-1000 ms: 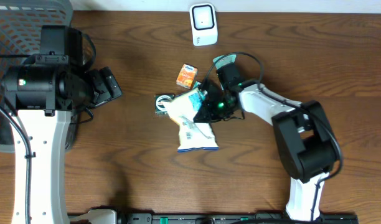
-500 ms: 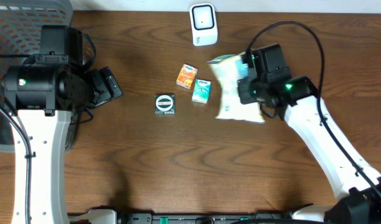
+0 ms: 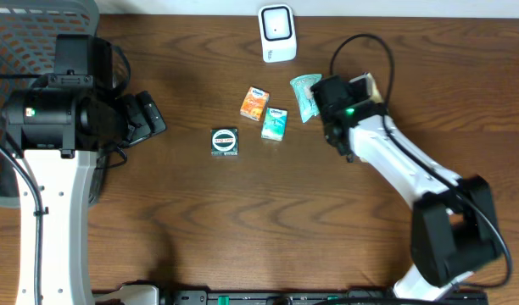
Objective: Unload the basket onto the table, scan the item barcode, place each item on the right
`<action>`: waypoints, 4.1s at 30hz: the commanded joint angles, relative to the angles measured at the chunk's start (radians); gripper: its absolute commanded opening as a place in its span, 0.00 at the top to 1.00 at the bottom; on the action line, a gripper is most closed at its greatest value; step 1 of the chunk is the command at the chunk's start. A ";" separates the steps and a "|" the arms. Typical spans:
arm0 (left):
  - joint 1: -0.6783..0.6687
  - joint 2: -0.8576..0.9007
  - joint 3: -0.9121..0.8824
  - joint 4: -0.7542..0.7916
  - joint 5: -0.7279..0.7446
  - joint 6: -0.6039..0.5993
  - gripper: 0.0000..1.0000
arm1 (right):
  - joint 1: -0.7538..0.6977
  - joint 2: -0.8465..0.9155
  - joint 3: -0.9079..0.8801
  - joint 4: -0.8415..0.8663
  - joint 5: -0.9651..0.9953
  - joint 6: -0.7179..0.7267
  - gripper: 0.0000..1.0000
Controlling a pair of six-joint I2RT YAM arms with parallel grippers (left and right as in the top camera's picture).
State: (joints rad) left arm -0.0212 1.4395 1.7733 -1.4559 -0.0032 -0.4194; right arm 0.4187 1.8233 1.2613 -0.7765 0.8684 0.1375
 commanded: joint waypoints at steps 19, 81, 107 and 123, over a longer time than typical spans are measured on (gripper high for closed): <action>0.005 0.004 -0.002 -0.002 -0.008 -0.004 0.03 | 0.483 0.092 -0.001 -0.095 -0.134 -0.046 0.57; 0.005 0.004 -0.002 -0.002 -0.008 -0.004 0.02 | -0.048 0.045 -0.124 0.194 -1.201 -0.090 0.01; 0.005 0.004 -0.002 -0.002 -0.008 -0.004 0.02 | -0.058 -0.143 0.015 0.226 -1.234 0.034 0.99; 0.005 0.004 -0.002 -0.002 -0.008 -0.004 0.03 | -0.069 0.043 0.107 1.081 -1.028 0.391 0.99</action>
State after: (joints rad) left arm -0.0212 1.4395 1.7733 -1.4555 -0.0032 -0.4194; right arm 0.3645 1.7802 1.3445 0.2279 -0.2008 0.3893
